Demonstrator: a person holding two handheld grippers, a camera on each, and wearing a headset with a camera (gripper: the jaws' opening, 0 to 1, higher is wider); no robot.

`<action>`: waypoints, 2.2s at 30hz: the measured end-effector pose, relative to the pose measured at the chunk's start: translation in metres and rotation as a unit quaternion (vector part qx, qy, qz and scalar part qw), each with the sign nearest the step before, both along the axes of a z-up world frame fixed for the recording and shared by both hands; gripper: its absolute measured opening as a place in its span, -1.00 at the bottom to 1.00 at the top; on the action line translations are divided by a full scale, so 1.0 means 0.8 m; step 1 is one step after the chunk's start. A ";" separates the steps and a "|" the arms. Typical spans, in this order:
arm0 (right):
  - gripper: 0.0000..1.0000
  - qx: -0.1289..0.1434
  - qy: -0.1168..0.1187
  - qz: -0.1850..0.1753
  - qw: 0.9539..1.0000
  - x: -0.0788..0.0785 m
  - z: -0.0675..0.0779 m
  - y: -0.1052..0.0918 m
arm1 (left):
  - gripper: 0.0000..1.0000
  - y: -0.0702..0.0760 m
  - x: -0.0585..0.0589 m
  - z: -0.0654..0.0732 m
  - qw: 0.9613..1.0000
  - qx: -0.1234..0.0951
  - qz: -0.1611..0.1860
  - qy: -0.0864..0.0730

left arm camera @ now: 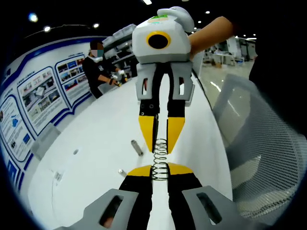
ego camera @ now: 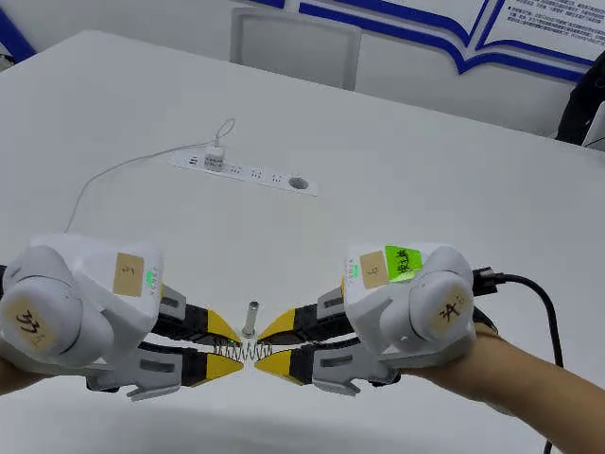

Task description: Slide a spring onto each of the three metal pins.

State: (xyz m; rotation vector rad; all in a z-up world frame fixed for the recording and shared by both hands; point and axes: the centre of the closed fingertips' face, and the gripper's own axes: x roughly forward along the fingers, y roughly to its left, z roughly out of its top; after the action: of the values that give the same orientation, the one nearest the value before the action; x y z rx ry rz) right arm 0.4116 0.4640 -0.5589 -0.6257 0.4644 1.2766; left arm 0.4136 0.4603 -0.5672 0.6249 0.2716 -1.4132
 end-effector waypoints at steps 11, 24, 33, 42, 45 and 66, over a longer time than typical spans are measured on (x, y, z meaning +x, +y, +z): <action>-0.79 0.076 0.023 -0.006 0.997 -0.001 0.034 0.019 | -0.80 -0.002 0.006 0.001 1.000 -0.007 0.015 0.013; -0.81 0.143 0.059 -0.045 0.987 0.005 0.058 0.030 | -0.79 -0.014 0.002 0.018 0.995 -0.060 0.034 0.068; -0.82 0.167 0.075 -0.072 0.980 0.020 0.069 0.035 | -0.70 -0.002 0.012 0.022 0.993 -0.068 0.050 0.078; -0.81 0.153 0.058 -0.085 0.983 0.045 0.076 0.027 | -0.27 0.018 0.028 0.023 0.987 -0.092 0.092 0.090; -0.81 0.144 0.044 -0.107 0.983 0.068 0.074 0.016 | -0.08 0.030 0.041 0.033 0.983 -0.109 0.116 0.089; -0.81 0.065 0.063 -0.188 0.978 0.144 -0.015 -0.013 | 1.00 0.068 0.068 0.012 0.973 -0.098 0.184 0.095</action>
State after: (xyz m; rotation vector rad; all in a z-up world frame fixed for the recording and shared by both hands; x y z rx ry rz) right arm 0.5264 0.4534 -0.5706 -0.3272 0.5699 0.9782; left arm 0.4680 0.5151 -0.5575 0.2581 0.3742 -1.1241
